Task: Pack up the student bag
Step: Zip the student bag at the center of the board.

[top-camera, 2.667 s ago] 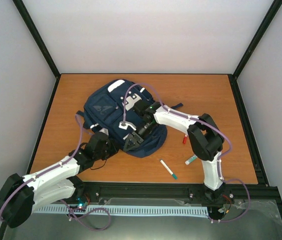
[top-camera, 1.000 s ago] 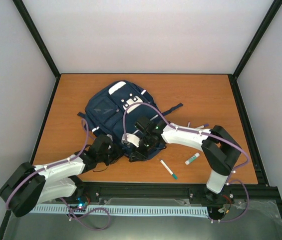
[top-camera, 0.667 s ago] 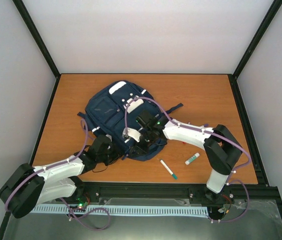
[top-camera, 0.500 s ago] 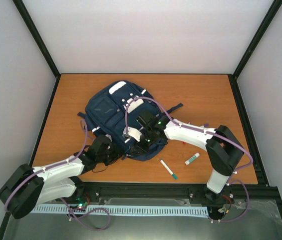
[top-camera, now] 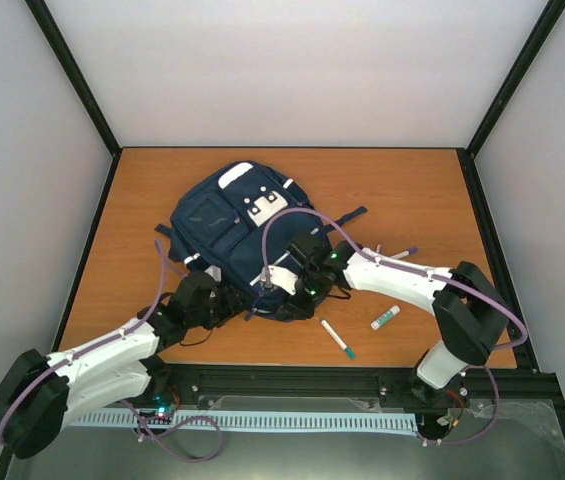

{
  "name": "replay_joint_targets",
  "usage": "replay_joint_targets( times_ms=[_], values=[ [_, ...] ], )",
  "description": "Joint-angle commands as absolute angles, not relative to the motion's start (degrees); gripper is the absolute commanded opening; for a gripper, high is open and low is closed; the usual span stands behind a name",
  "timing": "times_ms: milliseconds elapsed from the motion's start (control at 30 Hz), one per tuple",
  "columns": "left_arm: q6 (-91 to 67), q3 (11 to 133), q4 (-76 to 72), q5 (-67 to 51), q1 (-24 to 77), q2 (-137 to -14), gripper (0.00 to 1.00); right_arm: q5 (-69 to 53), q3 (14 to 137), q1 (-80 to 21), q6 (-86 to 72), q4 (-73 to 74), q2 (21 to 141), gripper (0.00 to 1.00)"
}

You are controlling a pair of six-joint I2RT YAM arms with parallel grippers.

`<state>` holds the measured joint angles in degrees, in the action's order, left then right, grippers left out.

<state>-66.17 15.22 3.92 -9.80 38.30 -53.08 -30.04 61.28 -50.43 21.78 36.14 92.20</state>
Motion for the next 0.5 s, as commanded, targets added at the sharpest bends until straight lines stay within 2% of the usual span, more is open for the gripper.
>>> replay_joint_targets(
  times_ms=[0,133,300,467],
  values=[
    [-59.5,16.6,5.7,-13.3,38.5,-54.2,0.57,-27.4,59.7,-50.6,23.7,36.3,89.5,0.39],
    [-51.2,21.4,12.6,-8.4,42.4,-54.2,0.64,-32.1,60.4,-47.6,22.0,36.3,89.4,0.38],
    [-47.4,24.1,17.0,-3.6,47.7,-55.1,0.64,-39.4,64.6,-41.2,21.5,37.7,91.7,0.37],
    [-44.9,27.3,23.7,2.9,50.9,-57.9,0.62,-39.5,67.1,-38.1,21.6,35.0,95.3,0.37]
  ],
)
